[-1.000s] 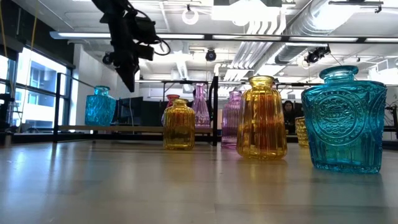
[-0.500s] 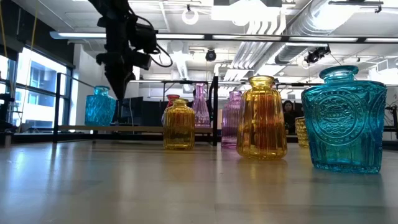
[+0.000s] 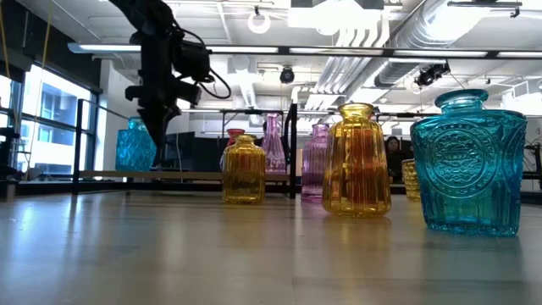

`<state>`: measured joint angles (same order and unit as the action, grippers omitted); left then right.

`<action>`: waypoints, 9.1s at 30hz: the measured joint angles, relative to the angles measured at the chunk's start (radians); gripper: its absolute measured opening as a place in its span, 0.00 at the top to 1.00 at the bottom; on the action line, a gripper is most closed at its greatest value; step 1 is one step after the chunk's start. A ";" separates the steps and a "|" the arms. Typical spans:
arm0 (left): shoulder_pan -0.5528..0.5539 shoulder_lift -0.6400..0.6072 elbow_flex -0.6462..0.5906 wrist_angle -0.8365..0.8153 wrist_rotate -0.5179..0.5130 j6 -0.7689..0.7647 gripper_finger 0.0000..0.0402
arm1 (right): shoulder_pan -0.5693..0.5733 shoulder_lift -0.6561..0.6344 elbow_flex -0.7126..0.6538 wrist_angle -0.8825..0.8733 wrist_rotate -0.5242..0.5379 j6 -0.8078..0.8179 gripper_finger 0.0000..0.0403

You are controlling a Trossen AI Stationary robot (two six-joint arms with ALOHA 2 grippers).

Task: Sort vases onto shelf
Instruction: Adjust the blue vases on the shelf, then put the middle yellow vase on the shelf

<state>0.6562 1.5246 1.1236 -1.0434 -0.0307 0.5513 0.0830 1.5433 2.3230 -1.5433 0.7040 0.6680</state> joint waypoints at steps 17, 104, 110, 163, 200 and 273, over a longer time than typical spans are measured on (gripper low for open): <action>0.071 0.000 0.000 -0.048 -0.003 0.024 1.00 | 0.005 0.000 0.000 0.000 -0.001 0.007 0.78; -0.087 -0.864 -0.396 -0.003 -0.111 -0.346 1.00 | 0.005 0.001 0.000 -0.001 -0.016 -0.048 0.78; -0.087 -0.818 -0.396 -0.002 -0.163 -0.367 1.00 | 0.005 0.001 0.000 -0.001 -0.016 -0.066 0.78; 0.149 -0.583 -0.397 0.133 -0.144 -0.190 1.00 | 0.005 0.001 0.000 -0.002 -0.023 -0.055 0.78; 0.031 -0.481 -0.396 0.158 -0.109 -0.059 1.00 | 0.005 0.001 0.000 -0.002 -0.033 -0.039 0.78; 0.081 -0.588 -0.289 0.055 0.009 -0.240 1.00 | 0.005 0.001 0.000 -0.002 -0.061 -0.041 0.78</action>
<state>0.7371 0.9367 0.8350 -0.9886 -0.0216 0.3114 0.0879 1.5440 2.3230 -1.5448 0.6426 0.6272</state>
